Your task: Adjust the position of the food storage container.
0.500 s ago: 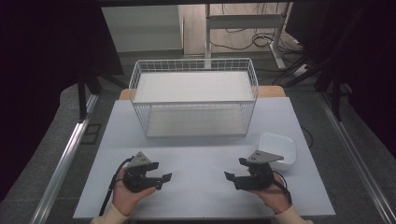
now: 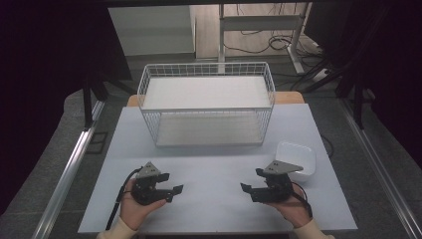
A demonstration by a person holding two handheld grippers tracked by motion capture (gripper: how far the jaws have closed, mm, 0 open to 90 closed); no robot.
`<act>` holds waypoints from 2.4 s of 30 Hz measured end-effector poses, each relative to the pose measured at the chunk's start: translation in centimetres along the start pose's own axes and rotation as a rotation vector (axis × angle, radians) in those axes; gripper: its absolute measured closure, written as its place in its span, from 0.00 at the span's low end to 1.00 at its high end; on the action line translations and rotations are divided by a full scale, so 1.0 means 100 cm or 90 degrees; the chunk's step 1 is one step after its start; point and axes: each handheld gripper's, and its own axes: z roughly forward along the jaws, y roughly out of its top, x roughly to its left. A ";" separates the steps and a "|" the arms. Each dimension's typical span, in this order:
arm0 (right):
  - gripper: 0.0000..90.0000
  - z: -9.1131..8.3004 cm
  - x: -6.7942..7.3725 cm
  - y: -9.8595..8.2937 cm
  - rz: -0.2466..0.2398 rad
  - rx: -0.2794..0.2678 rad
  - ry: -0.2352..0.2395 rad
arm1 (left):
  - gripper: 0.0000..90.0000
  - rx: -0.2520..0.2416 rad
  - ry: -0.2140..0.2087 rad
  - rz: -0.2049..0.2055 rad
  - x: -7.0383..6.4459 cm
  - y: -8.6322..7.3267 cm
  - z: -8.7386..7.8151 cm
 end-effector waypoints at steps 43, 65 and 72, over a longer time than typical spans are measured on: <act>0.57 -0.054 -0.085 0.069 0.048 0.018 -0.099 | 0.31 -0.003 0.014 0.001 0.000 0.002 0.000; 0.99 -0.029 -0.169 0.075 0.092 0.136 -0.171 | 0.31 0.005 0.008 -0.006 0.004 0.001 0.002; 0.99 -0.017 -0.180 0.070 0.090 0.173 -0.183 | 0.32 0.008 0.006 -0.003 0.004 0.001 0.001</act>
